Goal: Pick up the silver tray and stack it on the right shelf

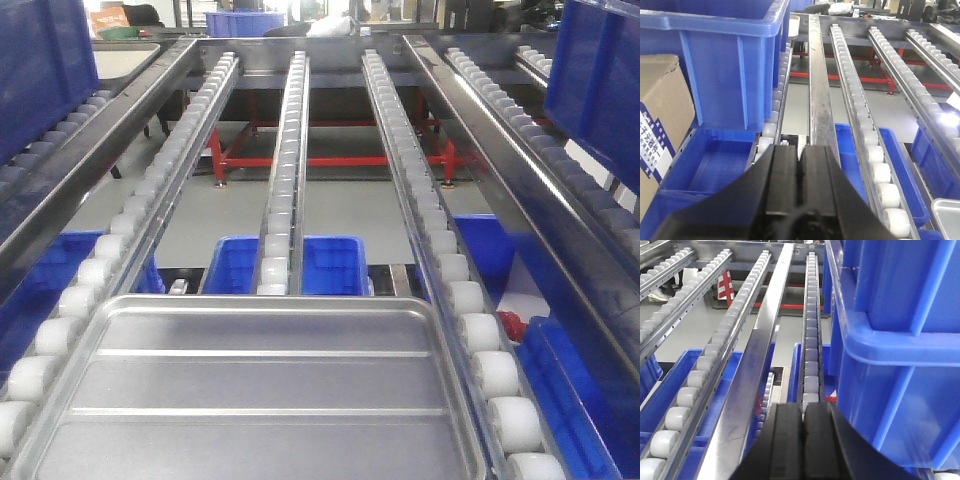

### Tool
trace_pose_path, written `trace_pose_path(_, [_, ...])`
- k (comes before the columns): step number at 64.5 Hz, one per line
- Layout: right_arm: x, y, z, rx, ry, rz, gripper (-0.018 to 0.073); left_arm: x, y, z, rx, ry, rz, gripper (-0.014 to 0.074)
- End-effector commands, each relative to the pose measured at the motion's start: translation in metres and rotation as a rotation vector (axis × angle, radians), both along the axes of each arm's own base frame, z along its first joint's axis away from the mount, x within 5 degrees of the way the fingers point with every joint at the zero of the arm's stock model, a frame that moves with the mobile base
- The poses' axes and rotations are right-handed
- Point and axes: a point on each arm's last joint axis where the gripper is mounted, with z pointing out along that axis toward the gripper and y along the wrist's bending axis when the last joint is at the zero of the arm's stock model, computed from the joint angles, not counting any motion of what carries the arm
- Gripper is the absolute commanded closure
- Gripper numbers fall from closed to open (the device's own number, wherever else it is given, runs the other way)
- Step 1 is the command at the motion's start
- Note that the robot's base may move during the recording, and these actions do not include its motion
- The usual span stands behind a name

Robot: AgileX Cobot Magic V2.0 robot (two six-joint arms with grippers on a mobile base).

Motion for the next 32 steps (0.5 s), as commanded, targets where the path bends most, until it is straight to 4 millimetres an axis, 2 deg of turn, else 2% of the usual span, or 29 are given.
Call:
trace_pose_path(1, [-0.0014, -0.0003, 0.0092, -0.002, -0.104, -0.006, 0.0504, -0.0004, 0.0011, 0.0012, -0.009, -0.081, 0.011, 0.0696])
trace_pose_path(32, [-0.0014, -0.0003, 0.0093, -0.004, -0.105, -0.006, 0.0504, -0.0004, 0.0011, 0.0011, -0.009, -0.080, 0.011, 0.0696])
